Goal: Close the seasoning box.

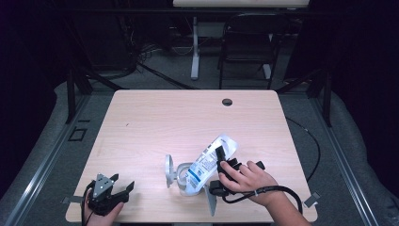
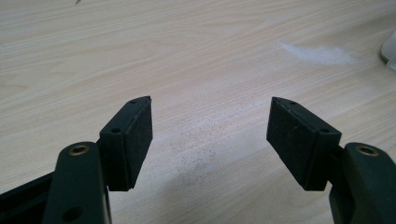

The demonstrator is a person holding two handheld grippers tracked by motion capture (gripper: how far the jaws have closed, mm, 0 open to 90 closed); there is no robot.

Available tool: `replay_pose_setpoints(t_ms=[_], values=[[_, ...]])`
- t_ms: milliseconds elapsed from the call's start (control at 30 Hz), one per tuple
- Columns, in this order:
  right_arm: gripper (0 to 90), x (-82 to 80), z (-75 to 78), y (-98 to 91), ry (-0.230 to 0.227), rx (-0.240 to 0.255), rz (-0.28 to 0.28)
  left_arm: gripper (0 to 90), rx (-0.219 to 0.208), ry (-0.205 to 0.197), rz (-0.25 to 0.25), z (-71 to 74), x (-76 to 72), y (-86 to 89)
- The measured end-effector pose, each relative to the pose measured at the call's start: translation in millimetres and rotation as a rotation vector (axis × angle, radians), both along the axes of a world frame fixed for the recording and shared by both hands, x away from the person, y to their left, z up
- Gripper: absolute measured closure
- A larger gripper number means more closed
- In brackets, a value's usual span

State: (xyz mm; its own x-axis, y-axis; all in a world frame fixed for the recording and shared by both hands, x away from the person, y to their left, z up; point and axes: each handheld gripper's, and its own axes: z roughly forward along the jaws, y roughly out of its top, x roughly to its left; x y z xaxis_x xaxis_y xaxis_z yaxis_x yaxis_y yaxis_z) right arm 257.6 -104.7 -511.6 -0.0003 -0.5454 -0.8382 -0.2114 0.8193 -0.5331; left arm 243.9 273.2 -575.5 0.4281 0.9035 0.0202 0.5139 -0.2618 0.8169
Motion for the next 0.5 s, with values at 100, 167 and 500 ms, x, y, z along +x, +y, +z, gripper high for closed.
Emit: replay_pose_setpoints(t_ms=[100, 167, 500], values=[[74.4, 0.1, 0.6, 0.5, 0.002, -0.003, 0.001, 31.8, 0.0, -0.001, -0.002, 0.0, 0.0, -0.1], [74.7, 0.1, 0.6, 0.3, 0.001, -0.003, 0.003, 31.8, -0.003, 0.0, 0.0, -0.1, -0.1, -0.3], [75.8, -0.1, 1.3, 0.8, 0.002, -0.004, -0.001, 31.7, 0.0, -0.001, -0.002, 0.1, -0.1, 0.0]])
